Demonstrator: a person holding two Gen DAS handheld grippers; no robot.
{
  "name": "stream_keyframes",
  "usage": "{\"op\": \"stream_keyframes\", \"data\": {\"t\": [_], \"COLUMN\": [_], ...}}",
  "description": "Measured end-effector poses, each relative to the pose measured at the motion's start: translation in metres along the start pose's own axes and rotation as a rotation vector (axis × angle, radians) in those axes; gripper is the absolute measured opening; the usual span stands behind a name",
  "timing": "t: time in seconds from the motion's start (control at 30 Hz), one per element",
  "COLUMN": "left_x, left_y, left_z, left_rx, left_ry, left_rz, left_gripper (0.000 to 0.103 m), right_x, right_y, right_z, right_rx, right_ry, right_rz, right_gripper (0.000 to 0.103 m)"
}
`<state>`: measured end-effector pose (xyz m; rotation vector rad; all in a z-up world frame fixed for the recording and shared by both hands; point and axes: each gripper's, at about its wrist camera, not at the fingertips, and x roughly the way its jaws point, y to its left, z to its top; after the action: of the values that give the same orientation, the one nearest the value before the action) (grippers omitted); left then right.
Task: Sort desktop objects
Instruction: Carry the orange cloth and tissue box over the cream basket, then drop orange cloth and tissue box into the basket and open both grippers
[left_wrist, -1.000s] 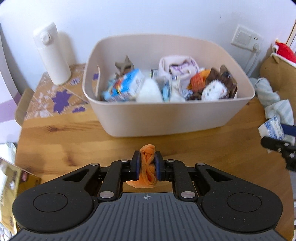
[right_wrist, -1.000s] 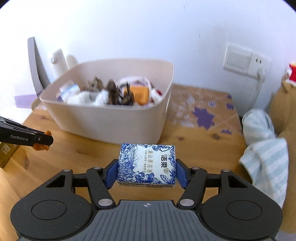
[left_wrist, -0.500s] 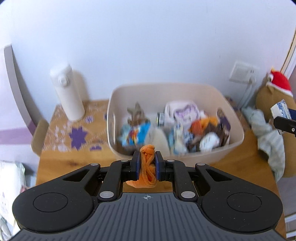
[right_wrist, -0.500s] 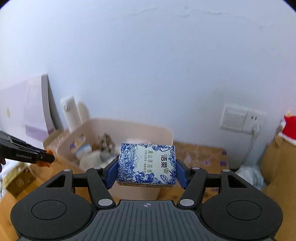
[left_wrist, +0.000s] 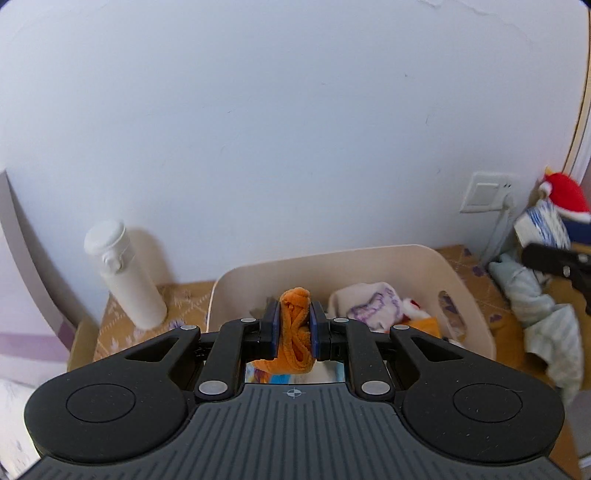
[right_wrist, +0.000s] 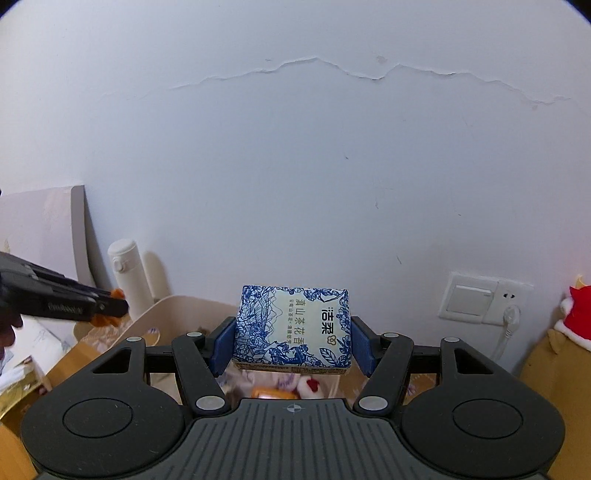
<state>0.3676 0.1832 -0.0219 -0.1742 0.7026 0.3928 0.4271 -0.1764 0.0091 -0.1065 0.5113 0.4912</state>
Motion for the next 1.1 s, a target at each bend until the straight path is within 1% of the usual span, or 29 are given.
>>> {"op": "stream_keyframes", "data": {"t": [0.1, 0.2, 0.4, 0.53, 0.6, 0.73, 0.83, 0.87, 0.9, 0.93, 0.97, 1.0, 1.03, 1.07, 1.1], "left_x": [0.018, 0.035, 0.063, 0.079, 0.087, 0.098, 0.101, 0.101, 0.101, 0.100, 0.098, 0.096, 0.094, 0.091, 0.089], "left_y": [-0.005, -0.007, -0.005, -0.004, -0.004, -0.003, -0.007, -0.009, -0.010, -0.011, -0.010, -0.010, -0.011, -0.011, -0.011], "left_z": [0.000, -0.001, -0.010, -0.016, -0.019, -0.025, -0.028, -0.029, -0.029, -0.029, -0.029, -0.028, -0.029, -0.029, -0.029], "left_rx": [0.003, 0.000, 0.013, 0.014, 0.012, 0.000, 0.020, 0.031, 0.039, 0.039, 0.031, 0.023, 0.017, 0.012, 0.012], "left_ry": [0.006, 0.021, 0.069, 0.103, 0.118, 0.152, 0.174, 0.173, 0.175, 0.175, 0.171, 0.164, 0.156, 0.149, 0.145], "left_rz": [0.002, 0.002, -0.009, -0.005, -0.002, -0.012, -0.024, -0.024, -0.017, -0.014, -0.008, 0.001, 0.009, 0.014, 0.017], "left_gripper": [0.016, 0.016, 0.016, 0.016, 0.016, 0.016, 0.016, 0.020, 0.030, 0.035, 0.047, 0.057, 0.061, 0.065, 0.066], "right_x": [0.018, 0.041, 0.084, 0.109, 0.120, 0.136, 0.143, 0.144, 0.144, 0.144, 0.144, 0.142, 0.137, 0.134, 0.130], "right_y": [0.003, 0.004, 0.003, 0.007, 0.010, 0.015, 0.018, 0.019, 0.020, 0.021, 0.021, 0.021, 0.020, 0.018, 0.016], "right_z": [0.004, 0.005, -0.003, -0.008, -0.011, -0.016, -0.019, -0.020, -0.020, -0.021, -0.021, -0.021, -0.024, -0.025, -0.025], "right_rx": [-0.003, 0.031, 0.094, 0.086, 0.093, 0.102, 0.095, 0.088, 0.076, 0.065, 0.055, 0.050, 0.052, 0.061, 0.073], "right_ry": [-0.008, 0.010, 0.093, 0.165, 0.192, 0.231, 0.258, 0.266, 0.275, 0.279, 0.283, 0.282, 0.279, 0.282, 0.286], "right_rz": [-0.012, -0.018, -0.004, -0.022, -0.015, -0.004, 0.005, 0.009, 0.013, 0.013, 0.011, 0.005, 0.005, 0.008, 0.017], "right_gripper": [0.061, 0.061, 0.061, 0.061, 0.061, 0.061, 0.061, 0.061, 0.062, 0.062, 0.068, 0.069, 0.071, 0.075, 0.080]}}
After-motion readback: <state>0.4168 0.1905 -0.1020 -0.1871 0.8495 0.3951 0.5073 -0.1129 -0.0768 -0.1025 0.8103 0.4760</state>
